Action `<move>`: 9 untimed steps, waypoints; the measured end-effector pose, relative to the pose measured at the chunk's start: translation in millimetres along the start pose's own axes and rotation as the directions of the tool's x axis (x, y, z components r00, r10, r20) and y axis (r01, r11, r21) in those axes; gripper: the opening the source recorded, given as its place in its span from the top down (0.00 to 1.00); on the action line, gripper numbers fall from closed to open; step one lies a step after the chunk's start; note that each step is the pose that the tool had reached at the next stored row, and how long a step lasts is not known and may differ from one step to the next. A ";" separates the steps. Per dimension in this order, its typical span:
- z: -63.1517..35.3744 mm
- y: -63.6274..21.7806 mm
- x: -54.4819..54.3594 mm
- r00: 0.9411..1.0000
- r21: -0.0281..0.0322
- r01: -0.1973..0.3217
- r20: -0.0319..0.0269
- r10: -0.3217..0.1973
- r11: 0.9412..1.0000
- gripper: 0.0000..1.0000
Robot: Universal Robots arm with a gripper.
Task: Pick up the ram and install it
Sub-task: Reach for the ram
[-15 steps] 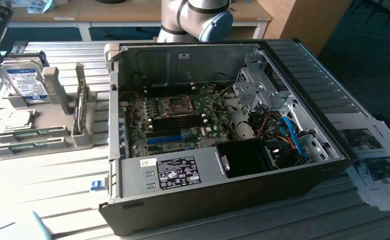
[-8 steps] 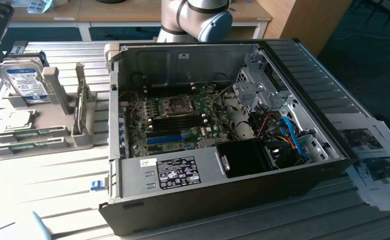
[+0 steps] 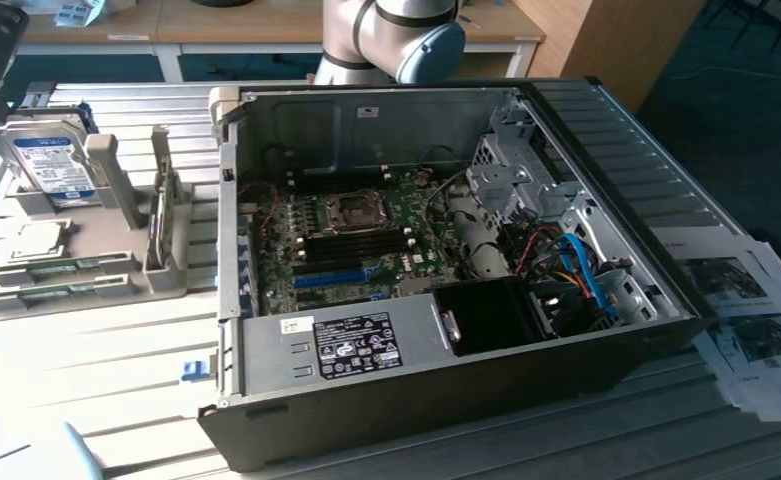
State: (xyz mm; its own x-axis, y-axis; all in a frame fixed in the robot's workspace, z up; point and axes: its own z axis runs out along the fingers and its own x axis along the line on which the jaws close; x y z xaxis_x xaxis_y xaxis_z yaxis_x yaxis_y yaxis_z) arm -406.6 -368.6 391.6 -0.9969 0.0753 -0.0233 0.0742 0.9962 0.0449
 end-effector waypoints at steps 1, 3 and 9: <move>0.0 0.0 0.0 1.000 0.000 0.000 0.000 0.000 1.000 0.90; 0.1 0.7 0.1 1.000 0.000 0.000 0.000 0.000 1.000 0.90; 0.3 4.9 0.4 1.000 0.000 0.000 0.000 0.000 1.000 0.90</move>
State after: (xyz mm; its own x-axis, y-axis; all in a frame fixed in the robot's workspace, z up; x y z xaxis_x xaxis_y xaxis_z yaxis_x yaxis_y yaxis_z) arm -406.7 -363.7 391.5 -0.9969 0.0753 -0.0233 0.0742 0.9962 0.0450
